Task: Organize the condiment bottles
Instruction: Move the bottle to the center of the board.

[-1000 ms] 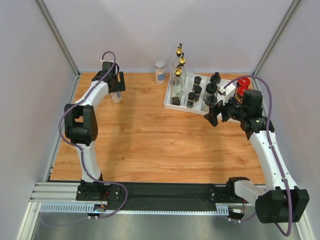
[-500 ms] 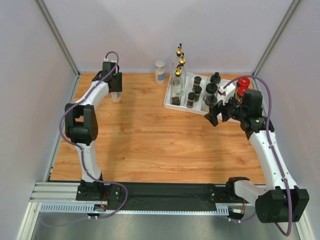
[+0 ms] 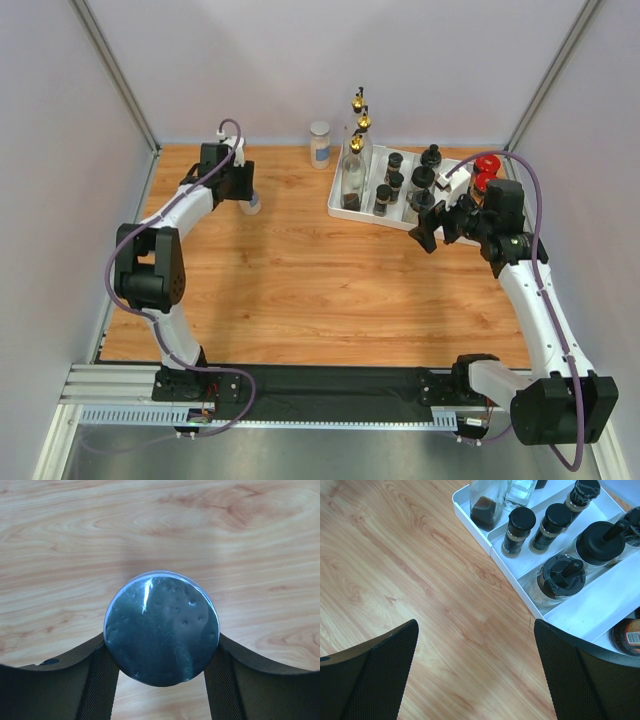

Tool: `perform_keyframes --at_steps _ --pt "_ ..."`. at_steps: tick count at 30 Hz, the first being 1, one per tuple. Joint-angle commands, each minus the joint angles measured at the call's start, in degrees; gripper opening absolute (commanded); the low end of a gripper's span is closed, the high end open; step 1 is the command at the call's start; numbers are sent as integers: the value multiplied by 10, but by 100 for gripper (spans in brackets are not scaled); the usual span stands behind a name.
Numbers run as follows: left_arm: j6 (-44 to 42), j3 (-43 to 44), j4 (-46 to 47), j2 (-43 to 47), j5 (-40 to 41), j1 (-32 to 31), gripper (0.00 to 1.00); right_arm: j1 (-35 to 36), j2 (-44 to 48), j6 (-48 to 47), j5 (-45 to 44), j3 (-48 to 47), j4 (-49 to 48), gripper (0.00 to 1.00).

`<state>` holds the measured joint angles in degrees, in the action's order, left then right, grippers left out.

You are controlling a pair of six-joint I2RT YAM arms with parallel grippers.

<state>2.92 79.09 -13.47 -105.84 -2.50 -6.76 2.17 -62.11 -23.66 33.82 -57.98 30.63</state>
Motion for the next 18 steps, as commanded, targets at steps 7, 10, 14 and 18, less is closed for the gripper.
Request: perform_keyframes --at_steps 7,10,14,18 --pt "-28 -68 82 89 -152 -29 18 -2 -1 -9 -3 -8 -9 100" --pt "-43 -89 93 99 -182 -58 18 -1 0 -9 -3 -8 -10 100" --pt "-71 -105 93 107 -202 -108 18 -2 -1 -10 -5 -7 -9 100" --pt "-91 -119 90 113 -206 -162 18 -2 -2 -10 -3 -6 -9 100"
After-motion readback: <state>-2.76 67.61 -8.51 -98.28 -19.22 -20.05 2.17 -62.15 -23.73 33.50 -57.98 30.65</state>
